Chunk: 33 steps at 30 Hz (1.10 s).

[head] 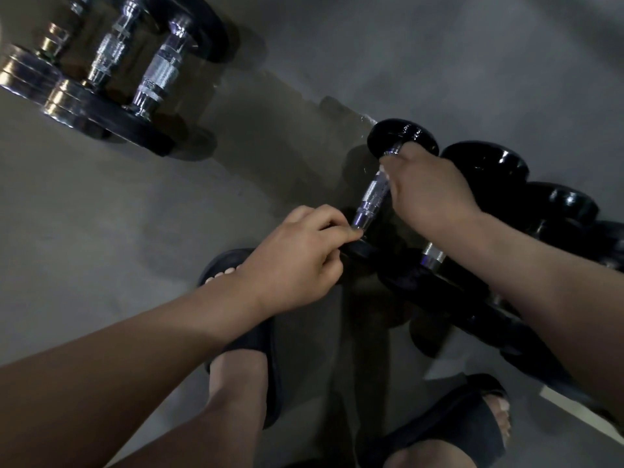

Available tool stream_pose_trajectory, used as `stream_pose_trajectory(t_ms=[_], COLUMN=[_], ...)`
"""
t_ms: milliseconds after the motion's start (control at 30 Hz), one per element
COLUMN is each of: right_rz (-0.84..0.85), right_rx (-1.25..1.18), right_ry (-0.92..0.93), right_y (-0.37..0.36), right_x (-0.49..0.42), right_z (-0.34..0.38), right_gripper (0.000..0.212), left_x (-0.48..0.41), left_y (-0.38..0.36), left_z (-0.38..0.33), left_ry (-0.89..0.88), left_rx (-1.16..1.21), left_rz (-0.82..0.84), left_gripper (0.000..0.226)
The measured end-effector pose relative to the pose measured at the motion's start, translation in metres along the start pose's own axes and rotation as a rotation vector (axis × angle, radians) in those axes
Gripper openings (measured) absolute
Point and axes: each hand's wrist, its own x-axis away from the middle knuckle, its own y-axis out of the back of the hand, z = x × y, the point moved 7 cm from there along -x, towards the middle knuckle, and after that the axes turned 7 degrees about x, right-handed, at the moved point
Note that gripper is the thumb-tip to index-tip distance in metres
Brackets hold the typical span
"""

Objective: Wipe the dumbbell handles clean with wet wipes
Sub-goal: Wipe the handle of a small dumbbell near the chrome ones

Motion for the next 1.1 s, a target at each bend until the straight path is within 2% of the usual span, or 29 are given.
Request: stream_pose_trajectory(t_ms=[100, 200, 300, 467, 600, 767, 900, 967, 1033, 1100], right_rz=[-0.028, -0.027, 0.033, 0.090, 0.211, 0.185, 0.221, 0.246, 0.190, 0.074], right_rx=[-0.030, -0.091, -0.032, 0.096, 0.139, 0.119, -0.021, -0.041, -0.033, -0.061], right_ry=[-0.065, 0.126, 0.307, 0.028, 0.219, 0.077, 0.384, 0.477, 0.425, 0.257], right_y=[-0.003, -0.006, -0.002, 0.004, 0.001, 0.009, 0.005, 0.006, 0.009, 0.010], right_x=[0.000, 0.017, 0.021, -0.005, 0.005, -0.011, 0.024, 0.032, 0.020, 0.006], right_z=[-0.001, 0.018, 0.023, 0.002, 0.034, 0.010, 0.042, 0.045, 0.031, 0.011], right_gripper=[0.017, 0.017, 0.017, 0.014, 0.017, 0.016, 0.014, 0.017, 0.016, 0.015], left_x=[0.003, 0.005, 0.002, -0.003, -0.001, -0.003, -0.002, -0.002, -0.003, -0.004], left_y=[0.001, 0.003, 0.002, 0.001, 0.002, 0.004, 0.004, 0.005, 0.005, 0.005], left_z=[0.000, 0.004, 0.005, 0.004, 0.005, 0.006, 0.006, 0.004, 0.002, 0.000], left_ry=[0.026, 0.061, 0.060, 0.087, 0.086, 0.104, 0.114, 0.117, 0.118, 0.127], left_rx=[0.039, 0.065, 0.060, 0.075, 0.094, 0.104, 0.091, 0.081, 0.074, 0.066], left_rz=[-0.008, -0.007, -0.008, -0.002, 0.004, -0.012, 0.004, -0.002, -0.015, -0.023], left_gripper=[0.038, 0.036, 0.034, 0.034, 0.034, 0.032, 0.031, 0.031, 0.029, 0.030])
